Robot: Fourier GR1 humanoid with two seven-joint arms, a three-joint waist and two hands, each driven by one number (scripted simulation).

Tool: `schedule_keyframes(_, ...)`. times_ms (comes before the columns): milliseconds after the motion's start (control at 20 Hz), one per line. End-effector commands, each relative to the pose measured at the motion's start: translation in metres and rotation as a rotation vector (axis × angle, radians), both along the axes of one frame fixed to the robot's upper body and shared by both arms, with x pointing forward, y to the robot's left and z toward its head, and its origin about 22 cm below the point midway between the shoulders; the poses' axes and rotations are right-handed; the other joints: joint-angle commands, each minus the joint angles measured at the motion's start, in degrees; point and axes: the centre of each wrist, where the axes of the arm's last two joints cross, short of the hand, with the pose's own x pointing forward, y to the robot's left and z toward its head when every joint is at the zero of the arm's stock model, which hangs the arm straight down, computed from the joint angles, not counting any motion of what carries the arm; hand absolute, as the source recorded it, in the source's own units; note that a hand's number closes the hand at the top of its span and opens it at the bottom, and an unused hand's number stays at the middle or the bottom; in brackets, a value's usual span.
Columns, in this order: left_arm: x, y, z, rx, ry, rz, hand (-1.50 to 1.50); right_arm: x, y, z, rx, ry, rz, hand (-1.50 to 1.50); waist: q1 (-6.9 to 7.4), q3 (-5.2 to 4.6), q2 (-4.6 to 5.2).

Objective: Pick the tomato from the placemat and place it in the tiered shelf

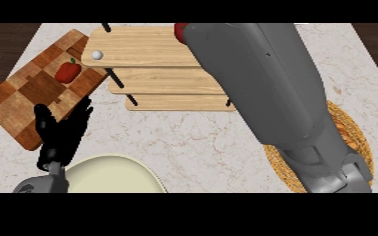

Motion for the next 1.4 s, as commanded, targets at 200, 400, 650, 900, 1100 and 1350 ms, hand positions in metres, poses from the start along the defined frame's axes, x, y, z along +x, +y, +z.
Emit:
schedule_keyframes(200, -0.008, -0.016, -0.021, -0.023, 0.042, 0.003, 0.0, -0.003, -0.012, 0.005, 0.329, -0.039, 0.004, -1.5, 0.16, -0.19, 0.12)
schedule_keyframes(400, -0.013, -0.011, -0.019, 0.0, 0.026, -0.018, 0.0, -0.009, -0.027, 0.027, 0.478, -0.086, 0.004, -1.5, -0.15, -0.17, -0.01)
schedule_keyframes(650, -0.009, -0.015, -0.011, -0.012, 0.03, -0.002, 0.0, -0.012, -0.038, 0.034, 0.492, -0.222, -0.157, -1.5, -0.57, -0.18, -0.19)
schedule_keyframes(900, -0.007, 0.004, -0.005, -0.007, 0.022, 0.012, 0.0, -0.011, -0.114, 0.042, 0.549, -0.283, -0.329, -1.5, -1.49, -0.13, -0.32)
schedule_keyframes(1100, -0.012, 0.017, -0.005, -0.006, 0.042, 0.044, 0.0, -0.041, -0.142, 0.043, 0.642, -0.296, -0.368, -1.5, -2.14, -0.12, -0.67)
schedule_keyframes(1350, -0.012, 0.002, -0.013, -0.009, 0.033, 0.022, 0.0, -0.073, -0.206, 0.054, 0.638, -0.251, -0.333, -1.5, -2.05, -0.13, -0.49)
